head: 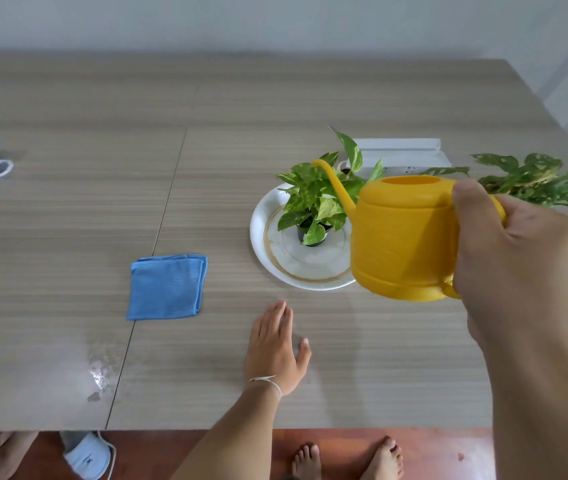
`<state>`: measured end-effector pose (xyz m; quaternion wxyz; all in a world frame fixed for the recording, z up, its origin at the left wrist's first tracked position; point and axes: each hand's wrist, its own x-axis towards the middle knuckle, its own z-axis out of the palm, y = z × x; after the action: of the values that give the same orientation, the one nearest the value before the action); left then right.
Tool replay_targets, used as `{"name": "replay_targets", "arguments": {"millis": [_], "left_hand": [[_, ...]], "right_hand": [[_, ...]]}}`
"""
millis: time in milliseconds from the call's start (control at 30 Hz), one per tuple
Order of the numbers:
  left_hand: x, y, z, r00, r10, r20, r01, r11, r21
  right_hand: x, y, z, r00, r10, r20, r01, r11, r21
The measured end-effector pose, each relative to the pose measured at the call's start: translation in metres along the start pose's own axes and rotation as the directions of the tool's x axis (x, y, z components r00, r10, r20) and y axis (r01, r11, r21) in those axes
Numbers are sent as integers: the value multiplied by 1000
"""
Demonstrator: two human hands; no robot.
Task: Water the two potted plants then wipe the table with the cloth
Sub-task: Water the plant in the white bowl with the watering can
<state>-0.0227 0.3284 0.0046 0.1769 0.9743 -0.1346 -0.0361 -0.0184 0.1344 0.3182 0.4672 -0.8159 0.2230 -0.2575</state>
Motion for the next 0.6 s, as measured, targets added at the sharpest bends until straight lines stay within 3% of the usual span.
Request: {"name": "replay_targets", "arguments": {"millis": [333,600], "left_hand": [[0,-1,3,1000,5,-17,-5,1000,-8],[-1,-1,8,999,0,-36,0,1000,-6]], "right_hand": [[-3,0,-19,999,-2,38,5,997,-81],[-3,2,-29,999,8,-52,-13,995,-94]]}}
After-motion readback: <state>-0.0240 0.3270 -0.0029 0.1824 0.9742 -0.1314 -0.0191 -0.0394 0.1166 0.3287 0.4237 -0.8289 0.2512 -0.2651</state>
